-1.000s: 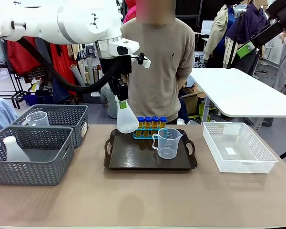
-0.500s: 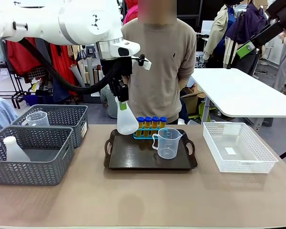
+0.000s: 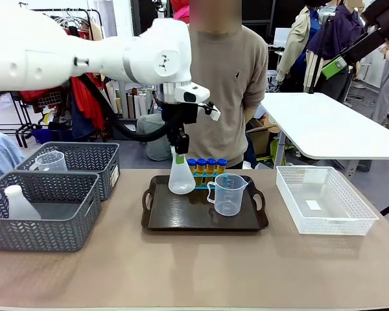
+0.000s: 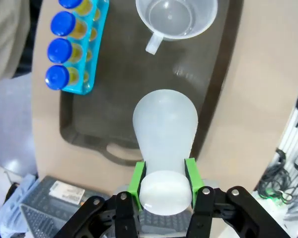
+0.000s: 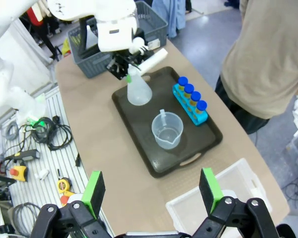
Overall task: Prepare the laboratory tools.
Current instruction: Pick up one Small flask and place it on the Handle tray.
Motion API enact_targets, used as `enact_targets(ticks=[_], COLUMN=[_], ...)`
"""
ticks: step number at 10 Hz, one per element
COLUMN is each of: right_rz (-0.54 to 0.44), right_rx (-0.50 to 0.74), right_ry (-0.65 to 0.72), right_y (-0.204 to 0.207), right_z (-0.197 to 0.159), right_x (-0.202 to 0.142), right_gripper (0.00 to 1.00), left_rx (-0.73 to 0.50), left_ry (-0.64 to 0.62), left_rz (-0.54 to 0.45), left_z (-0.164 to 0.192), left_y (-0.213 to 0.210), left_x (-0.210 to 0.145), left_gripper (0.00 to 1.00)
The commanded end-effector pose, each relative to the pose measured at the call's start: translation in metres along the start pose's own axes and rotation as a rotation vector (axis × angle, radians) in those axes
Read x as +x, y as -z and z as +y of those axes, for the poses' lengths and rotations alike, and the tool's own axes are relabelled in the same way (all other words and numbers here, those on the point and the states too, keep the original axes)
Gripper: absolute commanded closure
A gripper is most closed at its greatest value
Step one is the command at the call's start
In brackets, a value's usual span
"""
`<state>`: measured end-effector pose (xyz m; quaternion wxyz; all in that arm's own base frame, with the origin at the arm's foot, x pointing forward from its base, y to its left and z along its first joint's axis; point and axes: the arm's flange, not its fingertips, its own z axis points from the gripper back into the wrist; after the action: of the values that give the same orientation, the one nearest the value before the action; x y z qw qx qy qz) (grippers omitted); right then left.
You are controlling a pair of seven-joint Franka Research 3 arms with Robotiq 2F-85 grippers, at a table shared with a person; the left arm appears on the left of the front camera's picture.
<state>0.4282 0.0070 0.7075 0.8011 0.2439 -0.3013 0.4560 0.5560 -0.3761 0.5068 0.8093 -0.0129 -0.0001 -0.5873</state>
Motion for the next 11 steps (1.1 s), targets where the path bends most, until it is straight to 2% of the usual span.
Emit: enact_targets(ticks=[1, 5, 11], right_rz=[-0.013, -0.013, -0.013], right_rx=[0.007, 0.007, 0.007], right_ry=[-0.008, -0.008, -0.008], right_y=[-0.001, -0.001, -0.001], right_z=[0.001, 0.001, 0.001], right_x=[0.001, 0.001, 0.001], right_gripper=[0.0, 0.0, 0.0], left_rx=[-0.03, -0.061, -0.061], left_ry=[0.027, 0.014, -0.031], left_rz=[0.026, 0.072, 0.043], left_z=[0.007, 0.014, 0.029], left_y=[0.004, 0.045, 0.078], left_x=[0.007, 0.007, -0.001], left_gripper=[1.0, 1.0, 1.0])
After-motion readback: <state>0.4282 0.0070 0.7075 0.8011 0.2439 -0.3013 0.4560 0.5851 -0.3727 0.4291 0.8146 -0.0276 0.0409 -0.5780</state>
